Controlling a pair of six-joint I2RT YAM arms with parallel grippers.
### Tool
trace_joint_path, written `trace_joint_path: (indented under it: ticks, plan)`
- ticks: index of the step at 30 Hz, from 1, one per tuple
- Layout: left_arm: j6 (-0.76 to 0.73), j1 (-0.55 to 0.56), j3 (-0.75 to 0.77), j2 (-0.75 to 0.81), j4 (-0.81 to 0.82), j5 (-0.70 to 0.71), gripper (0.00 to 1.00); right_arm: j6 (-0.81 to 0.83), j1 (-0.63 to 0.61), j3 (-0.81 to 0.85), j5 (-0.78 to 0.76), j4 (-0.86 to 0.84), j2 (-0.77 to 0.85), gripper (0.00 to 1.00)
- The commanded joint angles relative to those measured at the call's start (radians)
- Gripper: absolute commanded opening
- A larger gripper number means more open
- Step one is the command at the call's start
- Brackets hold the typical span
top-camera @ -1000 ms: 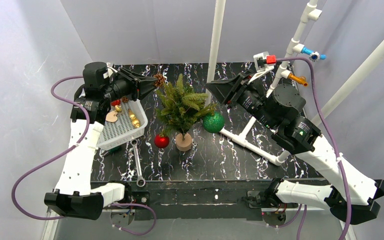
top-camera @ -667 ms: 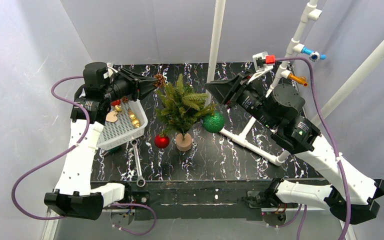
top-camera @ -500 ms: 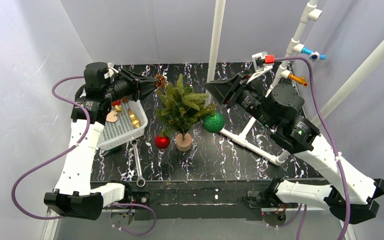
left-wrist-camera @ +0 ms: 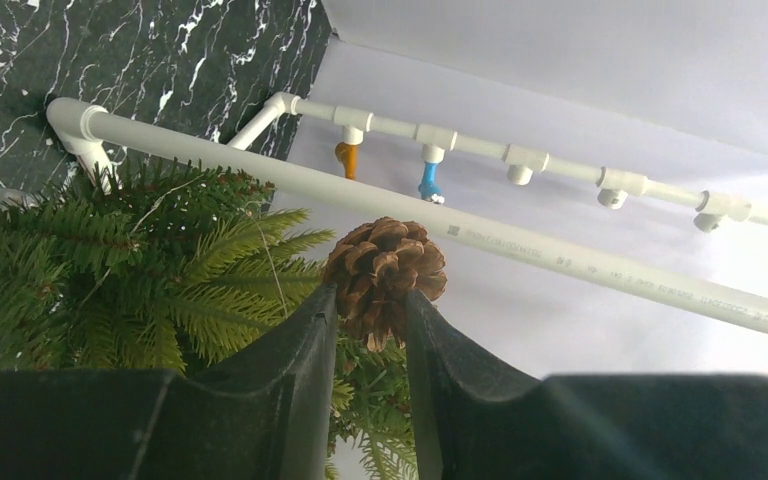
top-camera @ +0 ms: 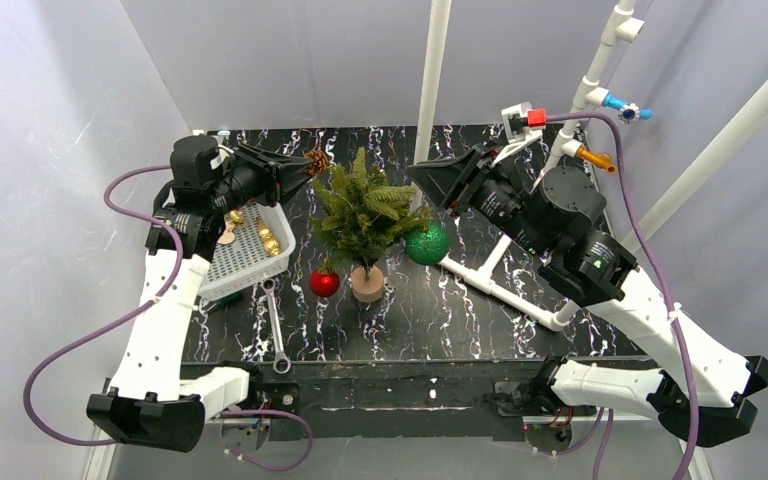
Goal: Decorate the small christmas tree
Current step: Hang the decoration item on the Christmas tree.
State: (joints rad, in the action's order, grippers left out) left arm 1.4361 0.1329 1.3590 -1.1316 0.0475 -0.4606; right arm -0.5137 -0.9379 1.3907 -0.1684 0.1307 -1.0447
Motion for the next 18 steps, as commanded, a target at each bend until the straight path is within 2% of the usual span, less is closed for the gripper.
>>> trace_joint_path:
  ticks: [1, 18]
  plan:
    - [0.052, 0.004, -0.023, 0.045, 0.081, 0.013, 0.15, -0.005, -0.001, 0.018, 0.011, -0.054, 0.002, 0.37]
    - [0.061, 0.018, 0.0, 0.019, 0.078, -0.041, 0.15, -0.009, -0.001, 0.013, 0.013, -0.059, 0.0, 0.37]
